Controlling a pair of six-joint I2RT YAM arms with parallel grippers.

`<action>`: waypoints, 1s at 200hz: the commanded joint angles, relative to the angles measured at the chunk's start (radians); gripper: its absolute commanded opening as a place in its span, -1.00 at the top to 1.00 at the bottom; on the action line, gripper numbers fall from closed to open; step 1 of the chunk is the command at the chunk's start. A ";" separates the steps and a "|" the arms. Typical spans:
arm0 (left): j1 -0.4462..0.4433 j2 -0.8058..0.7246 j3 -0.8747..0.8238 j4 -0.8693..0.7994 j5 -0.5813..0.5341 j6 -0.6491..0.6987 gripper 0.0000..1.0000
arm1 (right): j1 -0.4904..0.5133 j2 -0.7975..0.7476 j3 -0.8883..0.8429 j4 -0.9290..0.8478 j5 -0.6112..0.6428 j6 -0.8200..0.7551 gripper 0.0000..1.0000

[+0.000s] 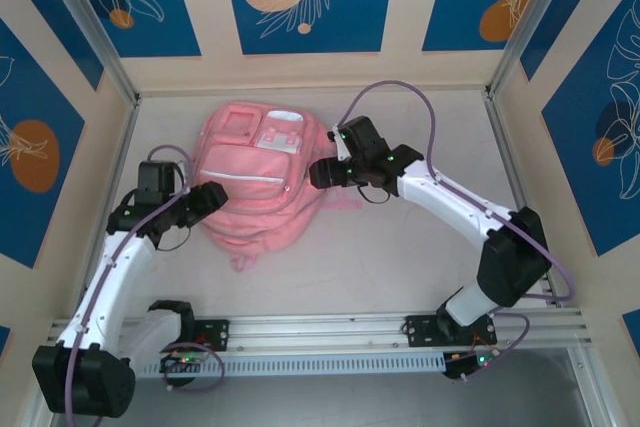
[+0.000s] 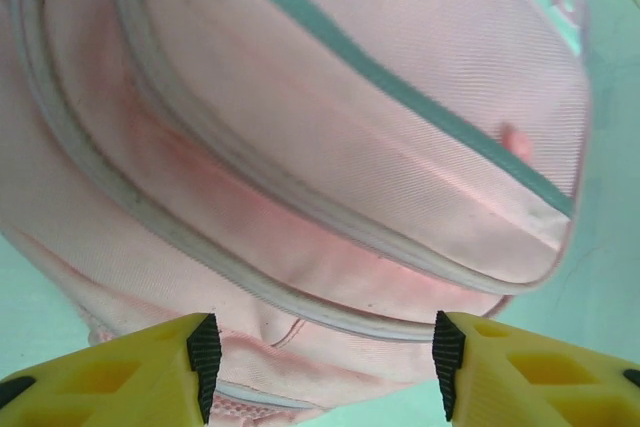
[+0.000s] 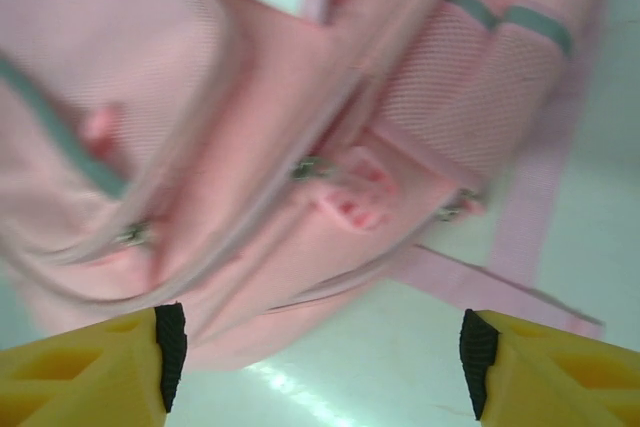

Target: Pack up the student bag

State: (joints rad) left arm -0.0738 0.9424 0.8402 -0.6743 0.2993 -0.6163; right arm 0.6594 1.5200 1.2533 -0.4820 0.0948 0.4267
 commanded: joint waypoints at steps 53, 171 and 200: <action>-0.052 0.197 0.181 0.077 0.017 0.077 -0.08 | 0.029 0.172 0.083 0.141 -0.274 -0.043 -0.46; -0.204 0.620 0.416 0.069 -0.244 0.142 0.24 | 0.081 0.252 0.063 0.204 -0.294 -0.010 -0.01; -0.204 0.635 0.381 0.063 -0.287 0.125 0.25 | 0.082 0.264 0.074 0.204 -0.310 0.001 -0.09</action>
State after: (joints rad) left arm -0.2733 1.5669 1.2278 -0.5884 0.0841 -0.4942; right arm 0.7341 1.7714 1.3273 -0.2977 -0.1768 0.4118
